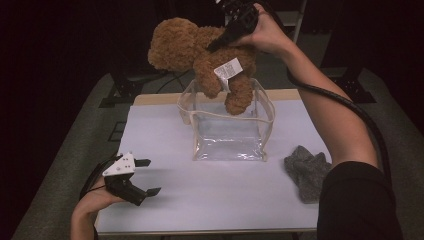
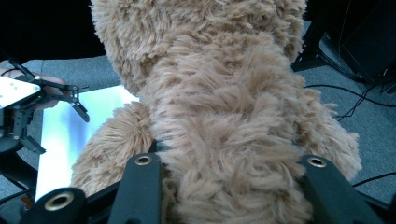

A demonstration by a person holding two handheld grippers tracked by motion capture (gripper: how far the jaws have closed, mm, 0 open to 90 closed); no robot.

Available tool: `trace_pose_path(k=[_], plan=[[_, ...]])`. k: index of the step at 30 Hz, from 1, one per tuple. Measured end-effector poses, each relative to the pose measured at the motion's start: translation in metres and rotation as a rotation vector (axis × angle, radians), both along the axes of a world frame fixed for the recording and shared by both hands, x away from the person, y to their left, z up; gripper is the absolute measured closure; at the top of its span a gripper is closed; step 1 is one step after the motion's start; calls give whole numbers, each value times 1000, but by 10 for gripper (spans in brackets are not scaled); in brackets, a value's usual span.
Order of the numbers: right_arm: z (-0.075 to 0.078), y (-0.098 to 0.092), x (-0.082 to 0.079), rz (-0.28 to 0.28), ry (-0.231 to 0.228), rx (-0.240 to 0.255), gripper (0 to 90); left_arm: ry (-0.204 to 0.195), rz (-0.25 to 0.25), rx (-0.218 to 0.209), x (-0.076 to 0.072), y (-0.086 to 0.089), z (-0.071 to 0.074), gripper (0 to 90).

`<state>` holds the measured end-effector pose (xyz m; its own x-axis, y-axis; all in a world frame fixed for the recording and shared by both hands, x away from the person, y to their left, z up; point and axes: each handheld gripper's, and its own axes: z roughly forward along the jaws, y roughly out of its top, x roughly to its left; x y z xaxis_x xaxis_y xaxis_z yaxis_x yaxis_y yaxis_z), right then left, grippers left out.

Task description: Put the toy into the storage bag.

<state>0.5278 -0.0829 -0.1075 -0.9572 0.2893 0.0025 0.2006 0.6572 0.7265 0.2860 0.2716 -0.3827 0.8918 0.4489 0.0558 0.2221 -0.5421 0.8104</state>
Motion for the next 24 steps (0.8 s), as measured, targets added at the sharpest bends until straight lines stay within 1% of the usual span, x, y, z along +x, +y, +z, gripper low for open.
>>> trace_pose_path(k=[3,7,12,15,18,20,24], plan=[[-4,3,-1,9,2,-6,581,5,3,0,0,0,-1,30],[-8,6,-7,24,4,-8,579,7,0,3,0,0,-1,30],[-13,5,-17,40,11,-4,579,4,-1,3,-1,0,-1,30],[-17,2,-23,51,21,7,578,6,0,1,-1,-1,-1,30],[-24,-2,-28,56,36,24,578,11,-2,4,-1,-2,-1,30],[-30,-4,-31,60,46,23,578,12,-6,13,-1,-2,-1,30],[-41,-8,-31,61,64,28,578,14,-8,14,0,-3,-2,30]])
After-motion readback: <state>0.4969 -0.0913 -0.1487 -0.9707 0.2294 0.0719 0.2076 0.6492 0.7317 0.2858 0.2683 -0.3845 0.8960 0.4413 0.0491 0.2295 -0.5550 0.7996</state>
